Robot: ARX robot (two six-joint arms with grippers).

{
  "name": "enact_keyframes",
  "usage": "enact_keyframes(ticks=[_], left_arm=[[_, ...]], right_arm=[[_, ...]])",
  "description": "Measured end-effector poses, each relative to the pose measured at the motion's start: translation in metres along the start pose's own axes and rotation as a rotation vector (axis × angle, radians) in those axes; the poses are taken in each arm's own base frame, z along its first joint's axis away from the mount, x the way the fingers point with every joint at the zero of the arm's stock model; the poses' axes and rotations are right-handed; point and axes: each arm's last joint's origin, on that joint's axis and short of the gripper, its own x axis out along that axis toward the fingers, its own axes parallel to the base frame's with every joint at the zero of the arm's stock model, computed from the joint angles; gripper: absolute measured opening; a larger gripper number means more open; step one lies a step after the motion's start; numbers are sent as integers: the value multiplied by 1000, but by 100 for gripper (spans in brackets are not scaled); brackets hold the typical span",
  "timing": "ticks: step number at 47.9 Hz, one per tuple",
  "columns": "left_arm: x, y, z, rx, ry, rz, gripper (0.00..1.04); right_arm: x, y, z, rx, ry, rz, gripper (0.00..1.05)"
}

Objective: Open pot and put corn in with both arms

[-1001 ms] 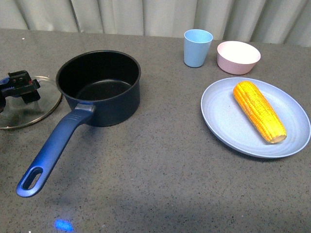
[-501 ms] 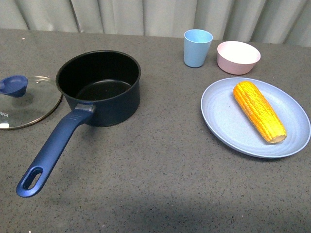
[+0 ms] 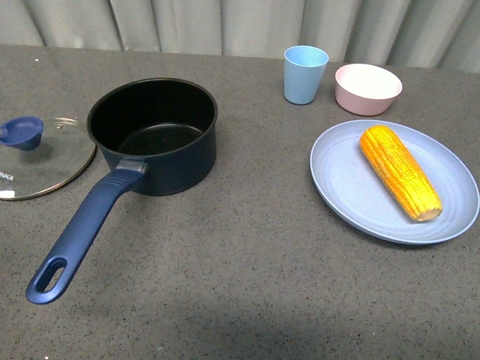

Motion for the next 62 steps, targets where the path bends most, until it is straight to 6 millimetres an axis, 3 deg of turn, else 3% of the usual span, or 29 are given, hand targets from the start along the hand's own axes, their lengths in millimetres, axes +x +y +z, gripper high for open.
enact_keyframes(ticks=[5, 12, 19, 33, 47, 62], left_arm=[[-18, 1, 1, -7, 2, -16, 98], [-23, 1, 4, 2, -28, -29, 98], [-32, -11, -6, 173, -111, -167, 67], [-49, -27, -20, 215, -142, -168, 4], [-60, -41, -23, 218, -148, -183, 4], [-68, -39, -24, 218, -150, -178, 4]], right_arm=[[0, 0, 0, 0, 0, 0, 95], [0, 0, 0, 0, 0, 0, 95], [0, 0, 0, 0, 0, 0, 95], [0, 0, 0, 0, 0, 0, 95], [0, 0, 0, 0, 0, 0, 95], [0, 0, 0, 0, 0, 0, 95]])
